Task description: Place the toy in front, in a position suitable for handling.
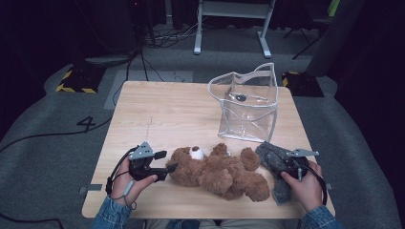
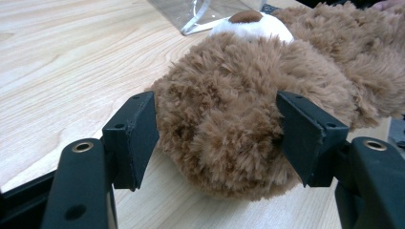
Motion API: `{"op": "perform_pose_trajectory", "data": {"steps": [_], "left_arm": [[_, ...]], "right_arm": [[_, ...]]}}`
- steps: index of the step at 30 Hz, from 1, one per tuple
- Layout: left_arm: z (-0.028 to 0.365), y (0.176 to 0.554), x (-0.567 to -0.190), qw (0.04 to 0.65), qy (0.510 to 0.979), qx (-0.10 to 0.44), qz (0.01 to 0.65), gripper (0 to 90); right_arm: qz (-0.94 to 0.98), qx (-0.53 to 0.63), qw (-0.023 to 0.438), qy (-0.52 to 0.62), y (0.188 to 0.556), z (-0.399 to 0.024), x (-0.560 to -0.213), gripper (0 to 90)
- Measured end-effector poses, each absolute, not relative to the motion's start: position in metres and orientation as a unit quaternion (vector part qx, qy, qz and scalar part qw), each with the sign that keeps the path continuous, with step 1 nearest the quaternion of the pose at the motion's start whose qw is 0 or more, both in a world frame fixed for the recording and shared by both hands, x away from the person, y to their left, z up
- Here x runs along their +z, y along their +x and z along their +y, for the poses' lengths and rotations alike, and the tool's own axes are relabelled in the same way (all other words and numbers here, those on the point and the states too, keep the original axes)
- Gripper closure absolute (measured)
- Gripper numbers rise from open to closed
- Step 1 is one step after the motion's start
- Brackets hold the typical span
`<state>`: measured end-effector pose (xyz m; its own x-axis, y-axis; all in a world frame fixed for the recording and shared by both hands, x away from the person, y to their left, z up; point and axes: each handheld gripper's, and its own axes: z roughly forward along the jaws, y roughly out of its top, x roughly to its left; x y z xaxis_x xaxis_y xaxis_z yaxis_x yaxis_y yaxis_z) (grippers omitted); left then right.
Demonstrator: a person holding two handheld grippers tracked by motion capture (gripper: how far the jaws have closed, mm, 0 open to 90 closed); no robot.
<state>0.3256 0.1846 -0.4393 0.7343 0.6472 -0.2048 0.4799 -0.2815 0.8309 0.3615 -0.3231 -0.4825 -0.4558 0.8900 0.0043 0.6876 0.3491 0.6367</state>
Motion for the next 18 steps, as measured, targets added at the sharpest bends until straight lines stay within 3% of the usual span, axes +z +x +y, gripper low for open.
{"op": "perform_pose_trajectory", "data": {"steps": [3, 4, 7, 18], "left_arm": [[0.184, 0.322, -0.439, 0.479, 0.798, 0.093, 0.354, 33.2], [0.185, 0.322, -0.439, 0.48, 0.798, 0.092, 0.354, 33.3], [0.185, 0.322, -0.44, 0.481, 0.796, 0.091, 0.357, 33.2], [0.185, 0.322, -0.443, 0.487, 0.791, 0.084, 0.359, 32.9]], "right_arm": [[0.798, 0.301, 0.172, 0.493, 0.363, -0.326, -0.487, 41.3], [0.803, 0.3, 0.171, 0.486, 0.363, -0.328, -0.486, 50.6], [0.813, 0.296, 0.157, 0.477, 0.364, -0.331, -0.482, 64.9], [0.823, 0.288, 0.174, 0.457, 0.363, -0.332, -0.476, 74.7]]}}
